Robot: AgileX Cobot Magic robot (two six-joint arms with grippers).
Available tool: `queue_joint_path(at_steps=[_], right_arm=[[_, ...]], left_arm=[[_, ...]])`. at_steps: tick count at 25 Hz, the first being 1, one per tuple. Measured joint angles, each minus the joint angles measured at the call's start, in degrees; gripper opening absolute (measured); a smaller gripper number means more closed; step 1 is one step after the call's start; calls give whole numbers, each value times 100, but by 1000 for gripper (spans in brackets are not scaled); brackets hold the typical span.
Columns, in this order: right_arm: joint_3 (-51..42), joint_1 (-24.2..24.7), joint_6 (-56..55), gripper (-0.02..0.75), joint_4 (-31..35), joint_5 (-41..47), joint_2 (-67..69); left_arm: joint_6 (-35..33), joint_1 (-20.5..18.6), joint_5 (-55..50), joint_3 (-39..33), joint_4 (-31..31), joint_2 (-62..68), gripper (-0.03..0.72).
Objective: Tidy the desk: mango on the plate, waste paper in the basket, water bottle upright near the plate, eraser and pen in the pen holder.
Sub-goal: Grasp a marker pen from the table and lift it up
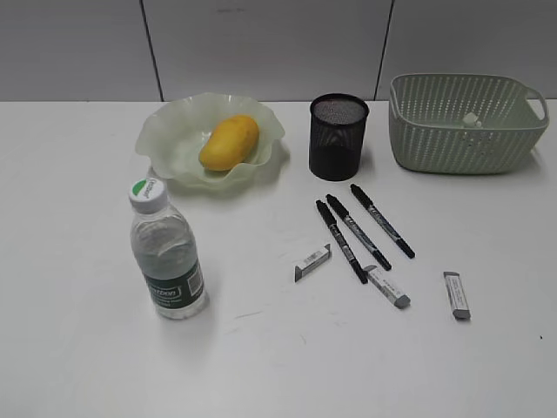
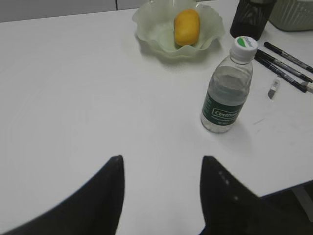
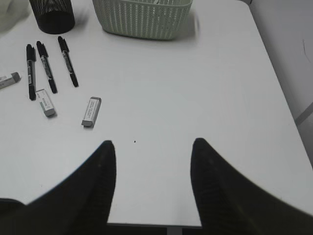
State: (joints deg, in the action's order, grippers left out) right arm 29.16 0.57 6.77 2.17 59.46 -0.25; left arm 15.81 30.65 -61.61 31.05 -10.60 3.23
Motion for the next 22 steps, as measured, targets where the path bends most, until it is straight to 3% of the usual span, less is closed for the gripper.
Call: queue_joint_path(at_steps=[4, 7, 11, 14, 17, 22], right_arm=[[62, 0, 19, 401, 12, -149, 538], [180, 0, 48, 402, 120, -743, 1406], [377, 0, 467, 402, 829, -1830, 3223], [669, -57, 1116, 402, 1571, -2572, 4770], [1164, -519, 1506, 402, 1768, -3078, 6246], [2510, -1469, 1120, 402, 1151, -3274, 8820]], left_arm=[[0, 0, 10, -13, 0, -18, 368], [0, -127, 24, -13, 9, -175, 363], [0, -846, 30, -18, 9, -358, 361], [-6, -1617, 35, -18, 9, -358, 361], [-6, -2092, 35, -18, -1, -358, 361], [-12, -2148, 35, -18, -2, -358, 361]])
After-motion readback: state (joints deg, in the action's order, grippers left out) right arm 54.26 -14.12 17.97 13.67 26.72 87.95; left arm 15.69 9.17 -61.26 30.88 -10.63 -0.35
